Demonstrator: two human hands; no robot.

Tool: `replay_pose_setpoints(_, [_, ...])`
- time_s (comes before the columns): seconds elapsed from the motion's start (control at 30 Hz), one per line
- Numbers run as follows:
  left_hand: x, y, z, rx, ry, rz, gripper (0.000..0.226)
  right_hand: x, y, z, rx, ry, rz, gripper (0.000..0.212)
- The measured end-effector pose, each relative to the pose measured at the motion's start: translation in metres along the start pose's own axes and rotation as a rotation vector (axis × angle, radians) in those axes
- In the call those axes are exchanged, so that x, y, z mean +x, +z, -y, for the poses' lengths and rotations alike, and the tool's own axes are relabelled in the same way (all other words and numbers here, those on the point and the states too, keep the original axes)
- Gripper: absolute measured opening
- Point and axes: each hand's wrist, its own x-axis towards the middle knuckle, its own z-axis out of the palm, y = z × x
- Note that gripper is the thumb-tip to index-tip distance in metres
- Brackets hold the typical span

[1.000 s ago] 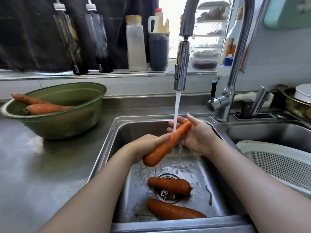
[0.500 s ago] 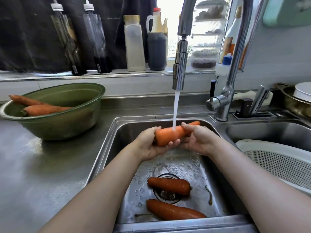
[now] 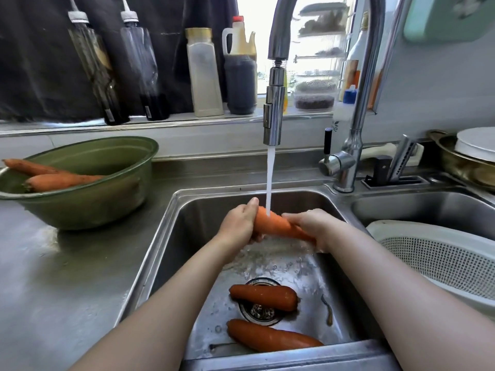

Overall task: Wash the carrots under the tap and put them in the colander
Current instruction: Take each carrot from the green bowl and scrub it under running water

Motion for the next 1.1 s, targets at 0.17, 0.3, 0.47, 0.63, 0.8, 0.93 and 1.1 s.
replay_pose_setpoints(0.17, [0.003,-0.002,0.003,0.056,0.042,-0.048,0.050,-0.005,0.008,-0.001,-0.270,-0.236,0.109,0.061])
replay_pose_setpoints(0.3, [0.002,-0.006,-0.003,0.280,0.127,-0.098,0.047,-0.012,0.012,-0.003,-0.287,-0.224,0.267,0.094])
replay_pose_setpoints(0.47, [-0.002,0.000,-0.007,-0.059,-0.019,0.049,0.035,-0.018,0.005,-0.005,-0.100,-0.150,0.351,0.088])
replay_pose_setpoints(0.63, [-0.008,0.000,-0.015,-0.540,-0.048,0.143,0.029,-0.023,0.002,-0.003,0.034,-0.093,0.496,0.087])
replay_pose_setpoints(0.8, [-0.006,0.004,-0.018,-0.525,-0.115,0.074,0.029,-0.035,0.009,0.001,0.082,-0.126,0.615,0.082])
replay_pose_setpoints(0.93, [-0.005,-0.008,-0.017,-0.445,-0.071,0.189,0.035,-0.030,0.002,0.001,0.107,-0.173,0.615,0.082])
replay_pose_setpoints(1.1, [-0.006,-0.012,-0.018,-0.343,-0.074,0.188,0.034,-0.032,0.002,0.001,0.136,-0.164,0.627,0.078])
